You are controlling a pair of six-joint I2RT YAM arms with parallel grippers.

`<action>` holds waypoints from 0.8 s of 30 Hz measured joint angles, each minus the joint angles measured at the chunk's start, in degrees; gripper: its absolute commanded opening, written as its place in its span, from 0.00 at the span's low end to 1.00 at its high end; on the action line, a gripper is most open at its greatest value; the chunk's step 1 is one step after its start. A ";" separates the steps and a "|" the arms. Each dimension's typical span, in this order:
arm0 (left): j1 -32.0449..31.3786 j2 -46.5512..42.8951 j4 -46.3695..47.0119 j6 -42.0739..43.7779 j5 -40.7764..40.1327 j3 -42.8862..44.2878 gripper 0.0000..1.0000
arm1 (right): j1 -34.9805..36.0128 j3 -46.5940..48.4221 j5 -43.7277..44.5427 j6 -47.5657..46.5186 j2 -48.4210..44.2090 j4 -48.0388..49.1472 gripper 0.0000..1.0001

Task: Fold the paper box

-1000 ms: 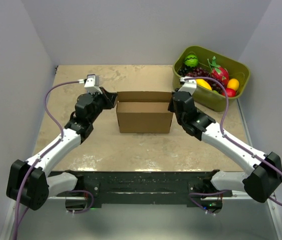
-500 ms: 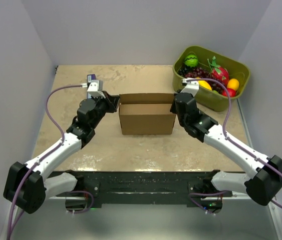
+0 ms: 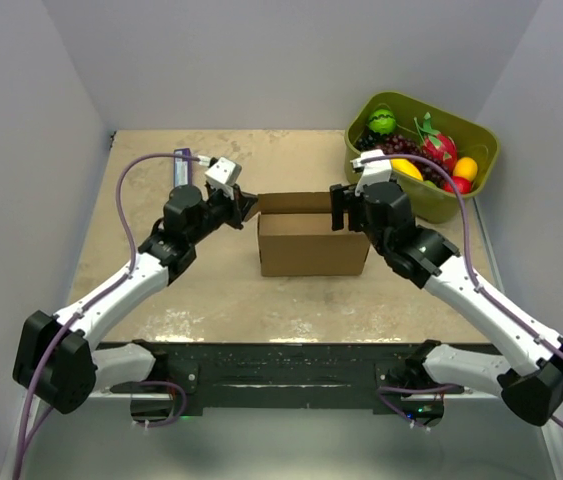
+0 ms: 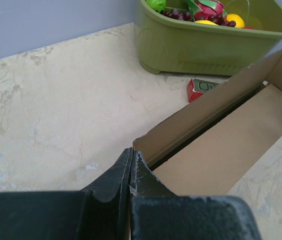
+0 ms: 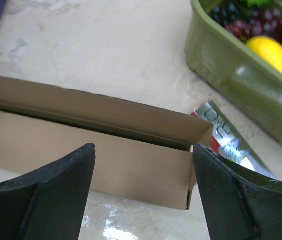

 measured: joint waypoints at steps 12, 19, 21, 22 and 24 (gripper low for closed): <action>-0.13 2.16 -6.23 5.05 3.87 2.69 0.00 | 0.09 9.60 -21.07 -24.15 8.41 4.52 0.90; -0.15 3.15 -9.64 6.29 4.61 2.69 0.00 | -4.70 13.07 -33.90 -31.63 18.67 4.17 0.88; -0.15 3.15 -9.81 6.29 4.59 2.69 0.00 | -5.86 14.21 -33.92 -30.32 19.54 4.33 0.88; -0.13 3.15 -9.90 6.29 4.57 2.69 0.00 | -6.10 14.29 -33.86 -29.51 19.41 4.42 0.88; -0.13 3.21 -10.08 6.34 4.55 2.69 0.00 | -6.19 14.10 -34.01 -27.71 18.12 4.42 0.92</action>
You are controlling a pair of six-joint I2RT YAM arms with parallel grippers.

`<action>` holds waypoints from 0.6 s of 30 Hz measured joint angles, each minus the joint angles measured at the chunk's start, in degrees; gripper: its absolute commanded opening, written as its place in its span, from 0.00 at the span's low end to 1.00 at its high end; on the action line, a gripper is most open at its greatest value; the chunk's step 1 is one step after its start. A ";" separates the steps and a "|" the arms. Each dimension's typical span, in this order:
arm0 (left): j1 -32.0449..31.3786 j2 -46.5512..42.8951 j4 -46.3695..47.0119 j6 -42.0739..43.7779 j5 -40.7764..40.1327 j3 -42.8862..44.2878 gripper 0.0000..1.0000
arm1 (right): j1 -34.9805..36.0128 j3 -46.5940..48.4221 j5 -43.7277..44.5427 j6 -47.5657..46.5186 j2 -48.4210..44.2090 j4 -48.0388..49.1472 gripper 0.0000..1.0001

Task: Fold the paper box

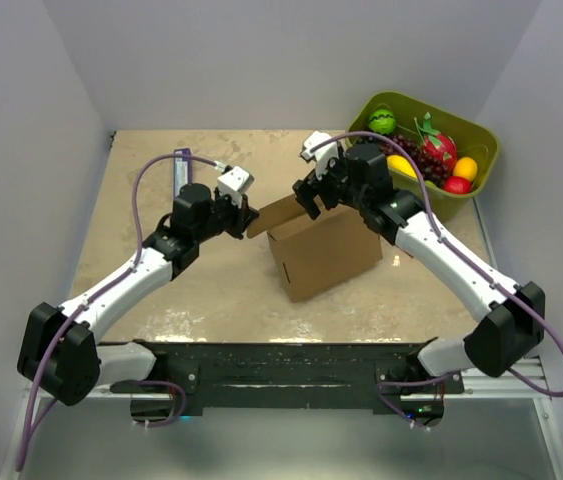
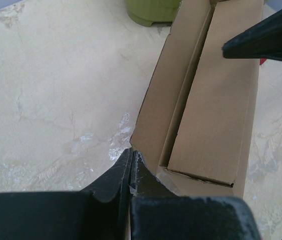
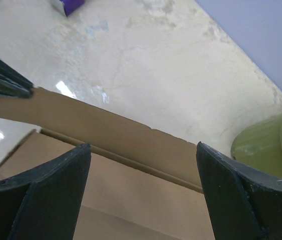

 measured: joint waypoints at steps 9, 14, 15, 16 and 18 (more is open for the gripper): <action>-0.02 3.65 -4.79 2.91 0.13 5.57 0.00 | 0.33 -8.09 -3.21 6.01 -12.20 2.78 0.63; 0.00 6.19 -7.21 7.13 1.18 9.79 0.00 | 1.88 -25.29 -2.14 15.89 -22.47 9.03 0.57; 0.00 6.67 -7.65 7.72 1.22 10.38 0.00 | 2.45 -28.33 -2.14 17.42 -24.35 9.51 0.57; 0.00 7.19 -7.98 8.48 1.22 10.91 0.00 | 3.43 -31.28 -2.03 19.02 -26.03 10.47 0.57; 0.04 7.78 -8.52 9.53 1.22 11.61 0.00 | 6.14 -35.91 -2.03 21.90 -28.68 12.31 0.57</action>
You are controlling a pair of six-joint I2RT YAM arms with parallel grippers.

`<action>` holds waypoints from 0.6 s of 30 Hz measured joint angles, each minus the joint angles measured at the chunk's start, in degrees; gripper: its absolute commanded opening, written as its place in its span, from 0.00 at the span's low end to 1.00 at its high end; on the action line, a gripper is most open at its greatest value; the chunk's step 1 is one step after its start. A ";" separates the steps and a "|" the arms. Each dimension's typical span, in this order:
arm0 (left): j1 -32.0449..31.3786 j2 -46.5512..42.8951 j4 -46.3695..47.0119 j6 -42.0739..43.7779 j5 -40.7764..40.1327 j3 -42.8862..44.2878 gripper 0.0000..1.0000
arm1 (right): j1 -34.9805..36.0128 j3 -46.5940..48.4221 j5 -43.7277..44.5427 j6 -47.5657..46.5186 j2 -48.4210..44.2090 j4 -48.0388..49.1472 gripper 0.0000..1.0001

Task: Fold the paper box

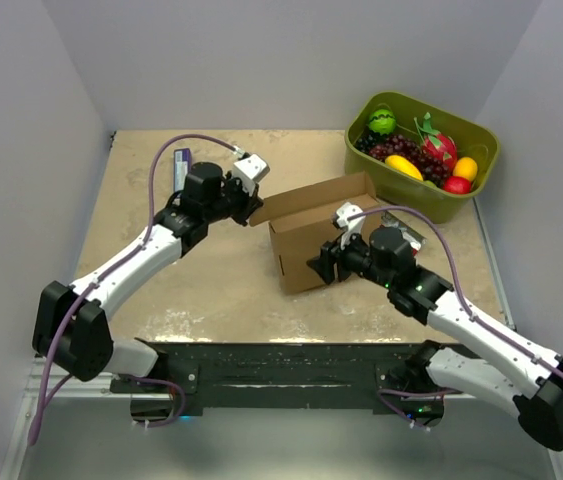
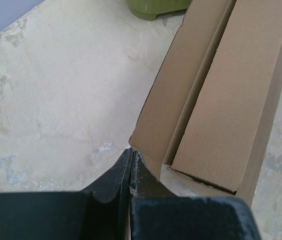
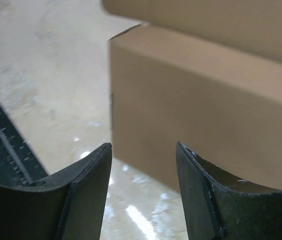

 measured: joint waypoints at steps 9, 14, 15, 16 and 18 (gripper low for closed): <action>1.22 0.11 -0.83 3.85 1.73 1.51 0.00 | 9.25 -3.69 0.31 6.49 7.17 9.73 0.57; 2.25 -0.15 -1.46 5.33 2.64 1.51 0.00 | 13.57 -3.48 0.66 6.73 16.57 15.08 0.60; 2.47 -0.35 -1.73 5.46 2.75 1.51 0.00 | 14.25 -3.10 0.74 6.73 18.23 15.72 0.61; 2.69 -0.57 -1.92 5.57 2.89 1.51 0.00 | 15.28 -2.27 0.94 6.71 20.37 16.28 0.62; 3.19 -1.27 -2.27 5.97 3.02 1.51 0.00 | 16.98 -0.39 1.07 6.71 23.98 17.81 0.64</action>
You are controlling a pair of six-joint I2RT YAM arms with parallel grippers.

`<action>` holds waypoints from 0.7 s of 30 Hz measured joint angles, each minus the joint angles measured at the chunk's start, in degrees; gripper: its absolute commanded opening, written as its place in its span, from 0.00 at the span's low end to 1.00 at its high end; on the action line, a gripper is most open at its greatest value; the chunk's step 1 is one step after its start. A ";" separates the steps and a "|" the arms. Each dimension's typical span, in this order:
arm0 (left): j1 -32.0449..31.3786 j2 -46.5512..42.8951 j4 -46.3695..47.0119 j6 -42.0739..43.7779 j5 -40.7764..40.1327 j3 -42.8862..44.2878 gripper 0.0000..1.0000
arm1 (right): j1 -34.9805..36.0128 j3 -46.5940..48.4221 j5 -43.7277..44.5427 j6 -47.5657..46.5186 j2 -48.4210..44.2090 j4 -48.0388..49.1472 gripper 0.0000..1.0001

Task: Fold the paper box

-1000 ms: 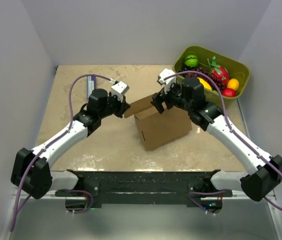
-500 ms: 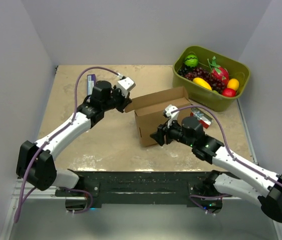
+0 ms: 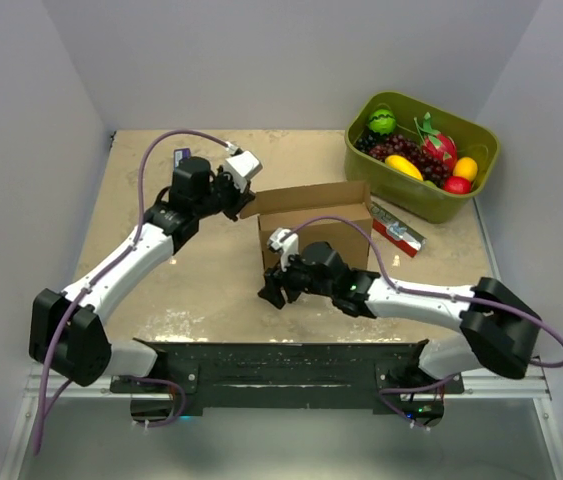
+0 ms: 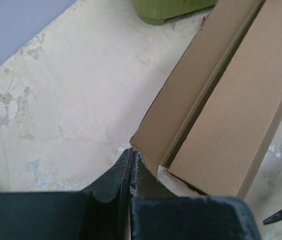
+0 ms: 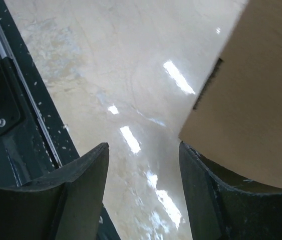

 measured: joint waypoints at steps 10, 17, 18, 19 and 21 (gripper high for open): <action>2.23 -4.35 -0.22 2.62 2.25 -0.31 0.00 | 6.40 13.25 0.74 -1.11 15.80 7.63 0.67; 3.61 -7.04 1.79 3.39 3.30 -4.33 0.00 | 6.45 17.14 0.63 -2.16 15.45 3.58 0.73; 3.78 -7.02 2.10 3.39 3.34 -4.46 0.00 | 6.47 17.66 0.57 -2.43 14.03 2.05 0.74; 4.02 -6.91 2.32 3.32 3.48 -4.50 0.00 | 6.49 18.36 0.37 -2.84 11.80 -0.46 0.76; 4.55 -6.62 2.80 3.19 3.65 -4.52 0.00 | 6.54 20.39 -0.04 -4.24 6.95 -5.29 0.81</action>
